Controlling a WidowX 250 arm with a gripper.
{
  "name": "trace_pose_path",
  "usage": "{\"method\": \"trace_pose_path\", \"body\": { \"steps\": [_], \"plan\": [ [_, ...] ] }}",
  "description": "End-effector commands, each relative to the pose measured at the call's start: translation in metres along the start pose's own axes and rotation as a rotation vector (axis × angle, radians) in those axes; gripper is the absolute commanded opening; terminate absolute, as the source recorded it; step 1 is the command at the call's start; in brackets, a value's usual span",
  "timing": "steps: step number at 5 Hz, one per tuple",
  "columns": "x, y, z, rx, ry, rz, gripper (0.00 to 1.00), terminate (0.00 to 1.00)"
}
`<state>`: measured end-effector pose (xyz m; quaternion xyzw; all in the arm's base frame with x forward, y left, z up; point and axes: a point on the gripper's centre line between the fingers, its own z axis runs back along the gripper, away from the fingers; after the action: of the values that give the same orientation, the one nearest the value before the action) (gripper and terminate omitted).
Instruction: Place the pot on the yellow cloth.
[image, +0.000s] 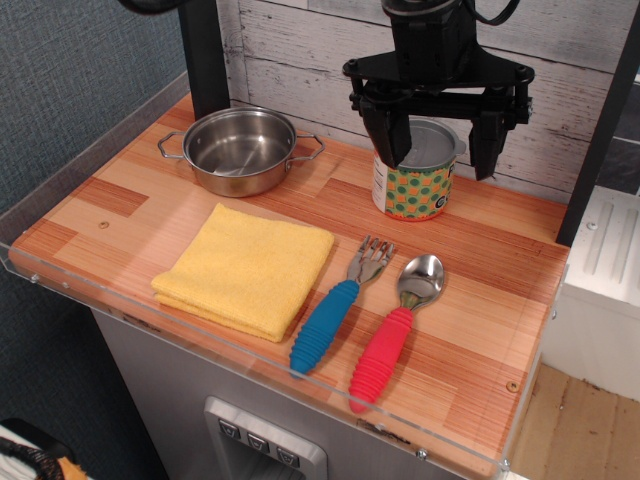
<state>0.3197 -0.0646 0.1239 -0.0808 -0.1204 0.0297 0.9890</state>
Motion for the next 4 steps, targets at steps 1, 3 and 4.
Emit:
{"method": "trace_pose_path", "body": {
  "steps": [1,3,4],
  "plan": [
    [0.0,0.0,0.0,0.0,0.0,0.0,1.0,0.0],
    [-0.009,0.059,0.012,0.104,0.061,-0.188,1.0,0.0],
    [-0.007,0.09,0.017,0.188,0.102,-0.242,1.0,0.0]
  ]
}}
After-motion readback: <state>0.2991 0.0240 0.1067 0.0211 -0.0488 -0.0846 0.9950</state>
